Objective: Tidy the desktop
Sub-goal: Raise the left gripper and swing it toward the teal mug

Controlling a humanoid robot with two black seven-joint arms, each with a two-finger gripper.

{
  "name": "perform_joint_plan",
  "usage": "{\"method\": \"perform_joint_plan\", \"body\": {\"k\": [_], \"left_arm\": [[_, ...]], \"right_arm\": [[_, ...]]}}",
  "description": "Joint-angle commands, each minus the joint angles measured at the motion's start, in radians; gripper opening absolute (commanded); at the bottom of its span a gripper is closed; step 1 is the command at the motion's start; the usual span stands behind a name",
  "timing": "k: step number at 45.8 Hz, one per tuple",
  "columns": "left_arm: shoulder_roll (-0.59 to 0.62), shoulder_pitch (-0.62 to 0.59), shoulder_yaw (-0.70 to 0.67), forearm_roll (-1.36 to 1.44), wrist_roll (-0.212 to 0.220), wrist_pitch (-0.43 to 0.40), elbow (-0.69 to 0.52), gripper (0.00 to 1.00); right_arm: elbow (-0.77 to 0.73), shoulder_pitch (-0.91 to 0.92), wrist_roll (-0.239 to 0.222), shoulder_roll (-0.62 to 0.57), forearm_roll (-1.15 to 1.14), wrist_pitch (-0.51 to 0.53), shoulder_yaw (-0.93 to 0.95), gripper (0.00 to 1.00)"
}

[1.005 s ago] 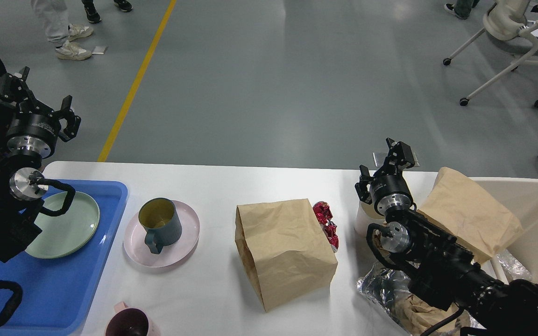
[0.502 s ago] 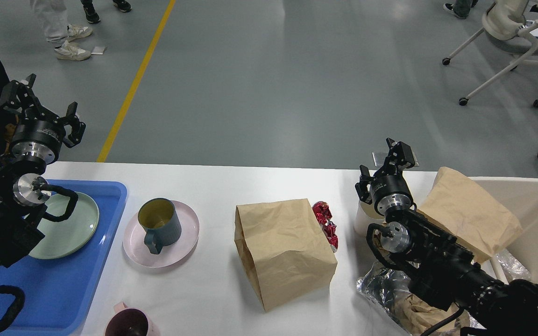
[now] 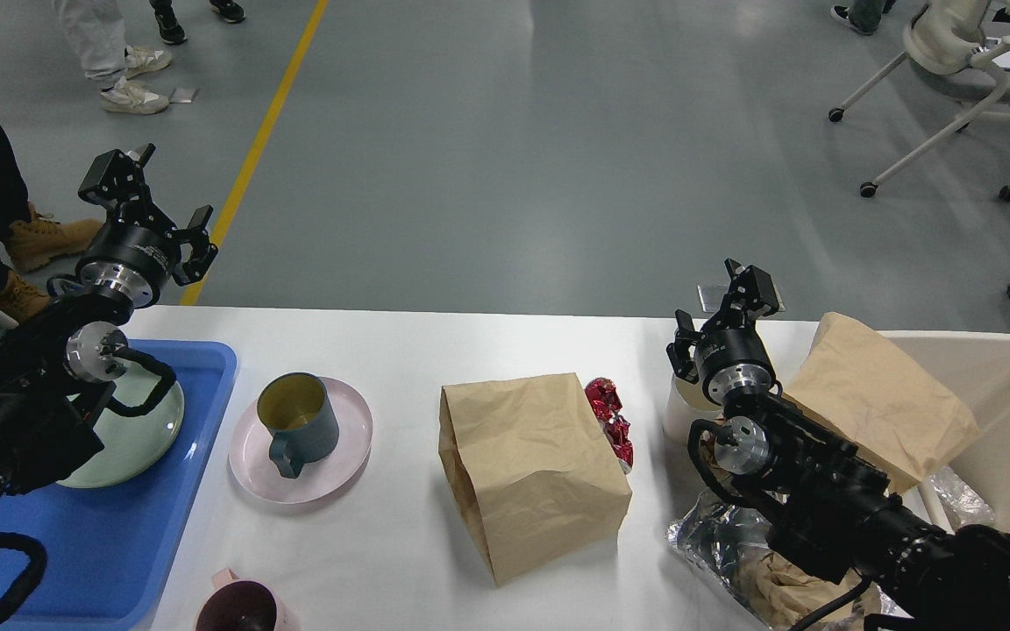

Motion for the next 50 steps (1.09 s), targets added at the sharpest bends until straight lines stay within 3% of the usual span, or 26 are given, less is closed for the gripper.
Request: {"method": "perform_joint_plan", "body": {"k": [1,7,10,14,22,27,40,50], "left_arm": [[0.037,-0.067,0.324,0.008,0.002,-0.042,-0.002,0.97],[0.045,-0.208,0.864,0.011,0.003,-0.12,-0.004,0.97],[0.049,-0.251,1.009,0.011,0.003,-0.189,-0.004,0.97],[0.067,-0.274,1.112,0.011,0.003,-0.336,-0.004,0.97],[0.098,-0.312,1.14,0.057,0.003,-0.62,-0.002,0.97],[0.097,-0.336,1.184,0.1,0.002,-0.62,-0.002,0.97],[0.026,-0.415,1.561,0.111,-0.001,-0.62,-0.011,0.97],[0.014,-0.49,1.695,0.113,0.002,-0.62,-0.158,0.97]], "right_arm": [[-0.001,-0.001,0.0,0.0,0.0,0.0,0.0,1.0],[0.001,-0.001,0.0,0.0,0.0,0.0,0.0,1.0],[0.001,0.0,0.0,0.0,0.0,0.0,0.0,1.0],[0.001,0.0,0.0,0.0,0.0,0.0,0.0,1.0],[-0.001,0.0,0.0,0.0,0.0,0.0,0.0,1.0],[0.001,0.0,0.0,0.0,0.0,0.0,0.0,1.0],[0.001,-0.001,0.0,0.0,0.0,0.0,0.0,1.0],[-0.001,0.0,0.0,0.0,0.0,0.0,0.0,1.0]]}}
